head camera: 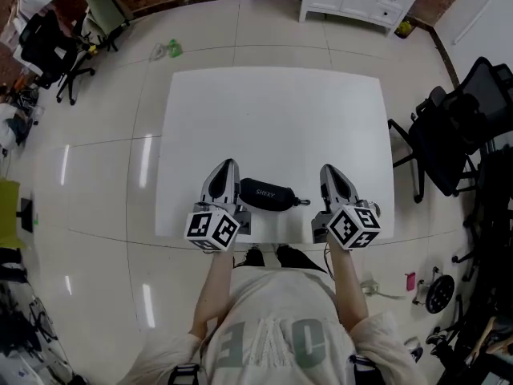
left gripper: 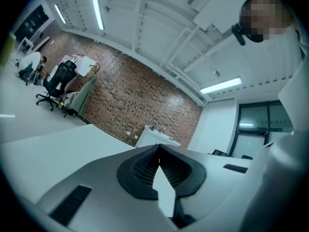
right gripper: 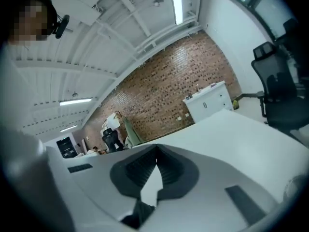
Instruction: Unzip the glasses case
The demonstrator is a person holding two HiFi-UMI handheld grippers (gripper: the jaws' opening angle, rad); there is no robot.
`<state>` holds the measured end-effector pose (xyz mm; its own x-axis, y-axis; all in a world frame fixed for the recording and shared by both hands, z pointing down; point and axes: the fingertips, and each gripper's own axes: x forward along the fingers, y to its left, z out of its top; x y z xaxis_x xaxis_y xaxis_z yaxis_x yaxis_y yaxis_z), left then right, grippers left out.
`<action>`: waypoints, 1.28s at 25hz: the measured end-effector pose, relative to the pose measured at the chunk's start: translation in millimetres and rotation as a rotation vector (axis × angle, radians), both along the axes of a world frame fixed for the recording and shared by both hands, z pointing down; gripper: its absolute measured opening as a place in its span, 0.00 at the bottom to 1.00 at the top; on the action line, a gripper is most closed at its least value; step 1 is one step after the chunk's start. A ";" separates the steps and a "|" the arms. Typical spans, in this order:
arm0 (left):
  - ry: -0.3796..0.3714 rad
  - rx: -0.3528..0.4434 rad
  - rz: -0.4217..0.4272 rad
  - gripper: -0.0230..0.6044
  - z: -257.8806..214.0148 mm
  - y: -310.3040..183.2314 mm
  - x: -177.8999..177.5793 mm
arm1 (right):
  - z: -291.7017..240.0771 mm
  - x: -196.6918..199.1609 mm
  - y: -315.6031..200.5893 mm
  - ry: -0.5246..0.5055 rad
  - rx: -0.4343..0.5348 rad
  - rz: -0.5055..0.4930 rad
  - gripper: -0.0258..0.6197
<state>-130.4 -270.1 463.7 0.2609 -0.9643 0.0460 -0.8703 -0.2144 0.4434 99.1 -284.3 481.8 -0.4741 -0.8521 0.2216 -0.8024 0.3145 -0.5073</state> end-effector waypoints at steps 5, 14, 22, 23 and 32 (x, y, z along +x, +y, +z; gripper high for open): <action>0.188 0.003 0.094 0.04 -1.6 1.0 -10.4 | -14.3 -1.5 14.5 0.026 0.028 0.068 0.04; 0.002 0.066 0.240 0.04 -12.0 13.3 2.3 | -32.9 -25.0 51.2 0.121 0.085 0.108 0.04; -0.026 0.161 0.206 0.04 -52.8 108.1 -4.3 | -58.9 -21.2 149.5 0.162 0.179 0.079 0.04; -0.029 0.168 0.198 0.04 -54.7 126.9 -3.9 | -59.9 -17.8 168.2 0.158 0.189 0.081 0.04; -0.054 0.247 0.193 0.04 -73.8 403.8 56.8 | -37.4 37.0 422.5 0.161 0.189 0.047 0.04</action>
<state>-73.6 133.7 389.9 0.4434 -0.8811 -0.1643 -0.8240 -0.4729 0.3120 136.1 138.2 444.3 -0.4049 -0.9057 0.1257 -0.8838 0.3524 -0.3078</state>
